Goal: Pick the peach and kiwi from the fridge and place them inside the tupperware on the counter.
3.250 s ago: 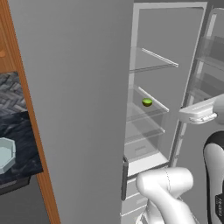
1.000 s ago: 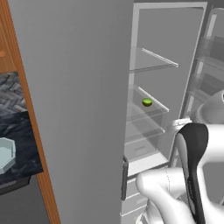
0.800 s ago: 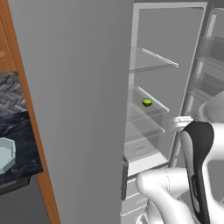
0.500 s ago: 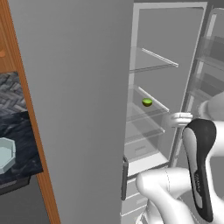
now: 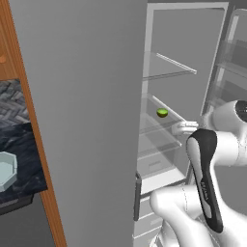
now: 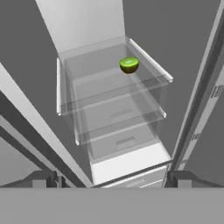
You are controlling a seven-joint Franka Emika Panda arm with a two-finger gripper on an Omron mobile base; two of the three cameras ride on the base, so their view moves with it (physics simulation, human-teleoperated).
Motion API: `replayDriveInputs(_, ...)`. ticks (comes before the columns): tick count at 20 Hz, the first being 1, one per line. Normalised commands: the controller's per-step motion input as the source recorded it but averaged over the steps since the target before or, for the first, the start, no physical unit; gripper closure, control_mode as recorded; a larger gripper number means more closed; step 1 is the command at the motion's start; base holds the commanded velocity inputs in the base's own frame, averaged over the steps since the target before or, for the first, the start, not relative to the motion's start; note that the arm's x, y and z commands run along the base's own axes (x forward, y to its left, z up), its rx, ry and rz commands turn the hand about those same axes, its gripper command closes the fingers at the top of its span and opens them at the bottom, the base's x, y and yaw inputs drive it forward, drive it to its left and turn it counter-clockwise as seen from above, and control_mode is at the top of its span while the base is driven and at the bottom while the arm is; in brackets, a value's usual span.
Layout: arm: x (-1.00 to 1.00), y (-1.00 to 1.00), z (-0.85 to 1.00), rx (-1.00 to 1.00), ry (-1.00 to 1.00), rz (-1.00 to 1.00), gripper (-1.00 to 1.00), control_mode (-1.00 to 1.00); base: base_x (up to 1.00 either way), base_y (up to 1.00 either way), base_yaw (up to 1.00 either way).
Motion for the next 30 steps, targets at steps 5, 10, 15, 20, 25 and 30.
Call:
replayDriveInputs(5, 0.38, 0.10, -0.36, 0.00, -0.01, 0.00, -1.00, -1.00, 0.00, 0.00, 0.00)
replayDriveInputs(10, 0.28, 0.00, -0.04, 0.00, 0.00, 0.00, -1.00, -1.00, 0.00, 0.00, 0.00)
replayDriveInputs(15, 0.42, 0.00, 0.00, 0.00, 0.00, 0.00, -1.00, -1.00, 0.00, 0.00, 0.00)
replayDriveInputs(20, 0.41, 0.00, 0.00, 0.00, 0.00, 0.00, -1.00, -1.00, 0.00, 0.00, 0.00)
replayDriveInputs(25, 0.33, -0.06, 0.00, 0.00, 0.00, 0.00, -1.00, -1.00, 0.00, 0.00, 0.00)
replayDriveInputs(30, 0.22, -0.11, -0.02, 0.00, 0.00, 0.00, -1.00, -1.00, 0.00, 0.00, 0.00)
